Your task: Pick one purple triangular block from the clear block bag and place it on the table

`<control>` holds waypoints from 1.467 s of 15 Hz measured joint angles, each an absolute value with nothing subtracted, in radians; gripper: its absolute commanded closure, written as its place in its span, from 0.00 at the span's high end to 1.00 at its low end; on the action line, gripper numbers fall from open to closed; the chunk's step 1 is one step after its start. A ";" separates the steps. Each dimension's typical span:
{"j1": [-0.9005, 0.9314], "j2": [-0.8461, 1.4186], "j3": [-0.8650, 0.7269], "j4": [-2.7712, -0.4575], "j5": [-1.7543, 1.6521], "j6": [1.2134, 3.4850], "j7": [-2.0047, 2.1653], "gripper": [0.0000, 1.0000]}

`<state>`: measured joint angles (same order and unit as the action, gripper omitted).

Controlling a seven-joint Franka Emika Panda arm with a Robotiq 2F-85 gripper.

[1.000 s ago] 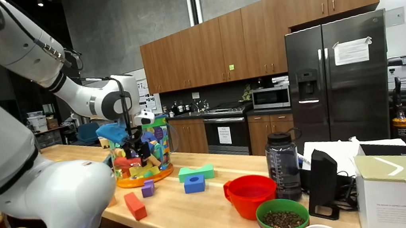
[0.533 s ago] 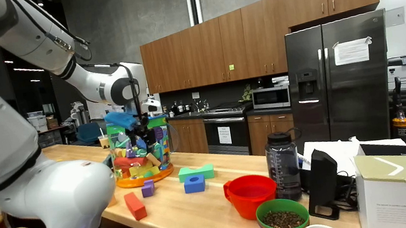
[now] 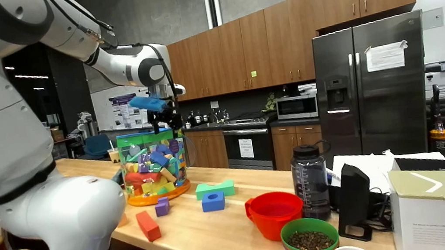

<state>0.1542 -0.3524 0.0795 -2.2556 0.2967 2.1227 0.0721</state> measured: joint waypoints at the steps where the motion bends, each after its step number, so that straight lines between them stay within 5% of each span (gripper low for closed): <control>1: 0.150 -0.321 0.079 -2.202 0.284 2.103 0.061 1.00; 10: 0.147 -0.080 0.096 -1.835 0.243 2.032 -0.055 1.00; 22: 0.176 0.072 0.183 -1.692 0.340 1.962 -0.185 1.00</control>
